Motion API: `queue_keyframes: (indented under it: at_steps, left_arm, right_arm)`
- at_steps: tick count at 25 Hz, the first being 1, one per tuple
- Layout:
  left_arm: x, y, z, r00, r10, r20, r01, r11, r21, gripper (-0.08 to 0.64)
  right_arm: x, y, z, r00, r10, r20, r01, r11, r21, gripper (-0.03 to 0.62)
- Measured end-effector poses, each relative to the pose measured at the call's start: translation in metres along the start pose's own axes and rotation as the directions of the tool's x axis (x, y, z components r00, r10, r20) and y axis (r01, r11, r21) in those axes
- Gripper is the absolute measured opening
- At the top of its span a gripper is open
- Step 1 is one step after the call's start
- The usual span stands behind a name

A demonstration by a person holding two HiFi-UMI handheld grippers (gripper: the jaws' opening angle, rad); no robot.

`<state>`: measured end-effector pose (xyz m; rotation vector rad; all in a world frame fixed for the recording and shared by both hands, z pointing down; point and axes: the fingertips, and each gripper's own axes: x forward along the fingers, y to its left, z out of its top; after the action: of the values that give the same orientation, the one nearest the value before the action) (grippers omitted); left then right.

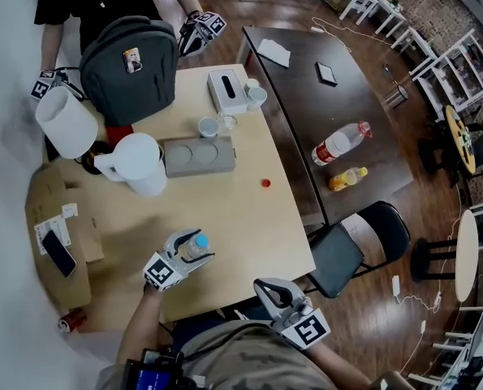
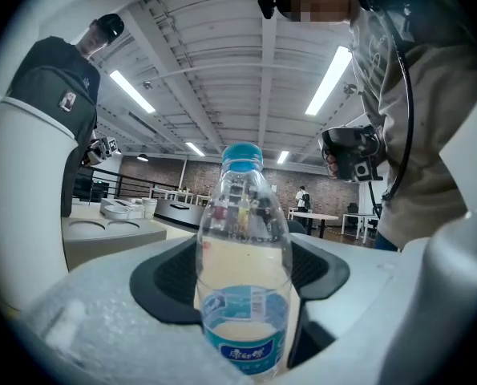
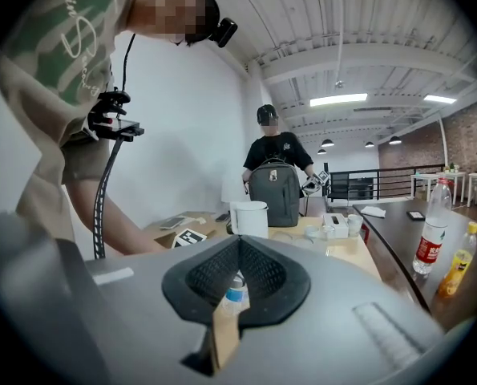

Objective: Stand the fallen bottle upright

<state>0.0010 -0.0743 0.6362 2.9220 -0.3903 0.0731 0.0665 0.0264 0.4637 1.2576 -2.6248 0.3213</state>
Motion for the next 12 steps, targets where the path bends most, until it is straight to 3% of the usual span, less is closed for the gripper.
queue_keyframes:
  at_steps: [4,8,12]
  left_arm:
    - [-0.002,-0.010,-0.006,1.000,-0.006,-0.009,0.007,0.997,0.077,0.326]
    - [-0.013,-0.013,-0.009,1.000,0.020,0.000,-0.020,0.997,0.079,0.331]
    - [-0.019,-0.022,-0.015,1.000,-0.011,-0.026,0.014,0.992,0.125,0.336]
  right_arm:
    - [0.009,0.014,0.001,0.999,0.051,0.004,-0.051,0.999,0.003,0.005]
    - [0.018,0.035,0.004,0.991,0.135,0.013,-0.135,0.991,0.007,0.005]
    - [0.025,0.058,-0.005,0.972,0.234,-0.017,-0.234,0.972,-0.010,0.006]
